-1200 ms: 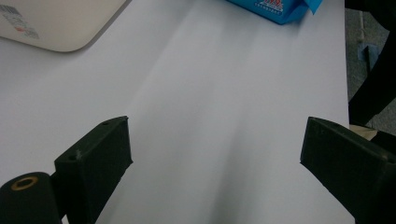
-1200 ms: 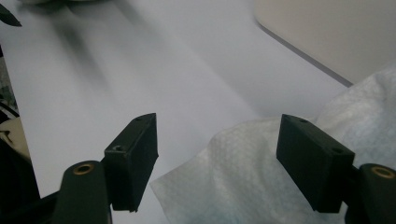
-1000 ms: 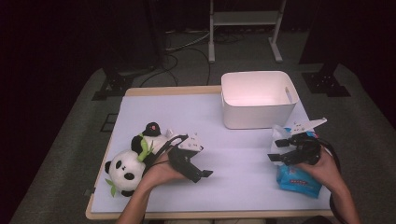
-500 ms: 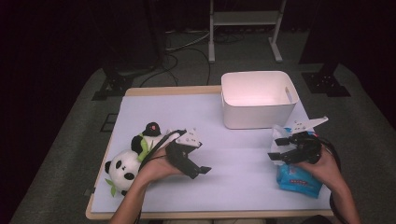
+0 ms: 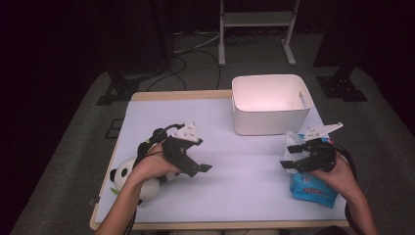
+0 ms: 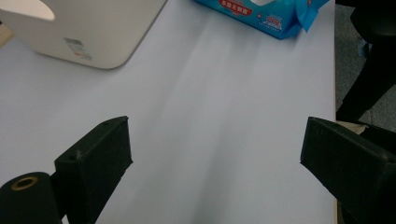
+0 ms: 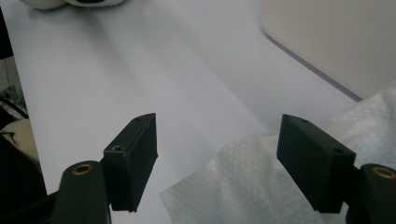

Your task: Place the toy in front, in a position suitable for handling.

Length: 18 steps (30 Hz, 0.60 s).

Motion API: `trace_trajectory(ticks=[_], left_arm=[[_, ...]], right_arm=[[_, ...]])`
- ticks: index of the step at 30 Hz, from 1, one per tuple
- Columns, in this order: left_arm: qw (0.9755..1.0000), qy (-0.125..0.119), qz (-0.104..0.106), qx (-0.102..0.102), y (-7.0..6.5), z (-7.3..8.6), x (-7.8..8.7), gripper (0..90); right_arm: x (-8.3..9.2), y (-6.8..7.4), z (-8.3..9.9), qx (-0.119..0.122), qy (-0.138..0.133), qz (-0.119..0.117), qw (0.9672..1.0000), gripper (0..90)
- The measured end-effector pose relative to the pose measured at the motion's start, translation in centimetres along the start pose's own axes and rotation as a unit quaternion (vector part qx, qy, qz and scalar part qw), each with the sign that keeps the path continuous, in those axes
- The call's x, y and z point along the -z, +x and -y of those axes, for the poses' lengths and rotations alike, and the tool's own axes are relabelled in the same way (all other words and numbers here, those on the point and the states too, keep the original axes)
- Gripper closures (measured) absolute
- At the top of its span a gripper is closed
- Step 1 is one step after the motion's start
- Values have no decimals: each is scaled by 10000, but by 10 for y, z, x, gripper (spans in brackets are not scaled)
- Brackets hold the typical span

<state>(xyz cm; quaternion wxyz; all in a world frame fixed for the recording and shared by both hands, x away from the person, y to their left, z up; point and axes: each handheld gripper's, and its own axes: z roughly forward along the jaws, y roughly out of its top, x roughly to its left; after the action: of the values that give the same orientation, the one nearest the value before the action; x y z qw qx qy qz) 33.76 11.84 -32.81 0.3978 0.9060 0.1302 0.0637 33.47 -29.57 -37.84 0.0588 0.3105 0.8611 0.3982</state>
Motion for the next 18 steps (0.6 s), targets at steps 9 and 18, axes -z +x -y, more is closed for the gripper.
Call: trace_trajectory(ticks=[9, 18], left_arm=[[9998, 5, -160, 83, 14, 2, 31, 78], [9993, 164, -270, 195, 23, 13, 53, 79]], right_arm=[[0, 2, -1, 38, 15, 1, 10000, 276], [-4, 3, -2, 58, 76, -31, 9999, 277]])
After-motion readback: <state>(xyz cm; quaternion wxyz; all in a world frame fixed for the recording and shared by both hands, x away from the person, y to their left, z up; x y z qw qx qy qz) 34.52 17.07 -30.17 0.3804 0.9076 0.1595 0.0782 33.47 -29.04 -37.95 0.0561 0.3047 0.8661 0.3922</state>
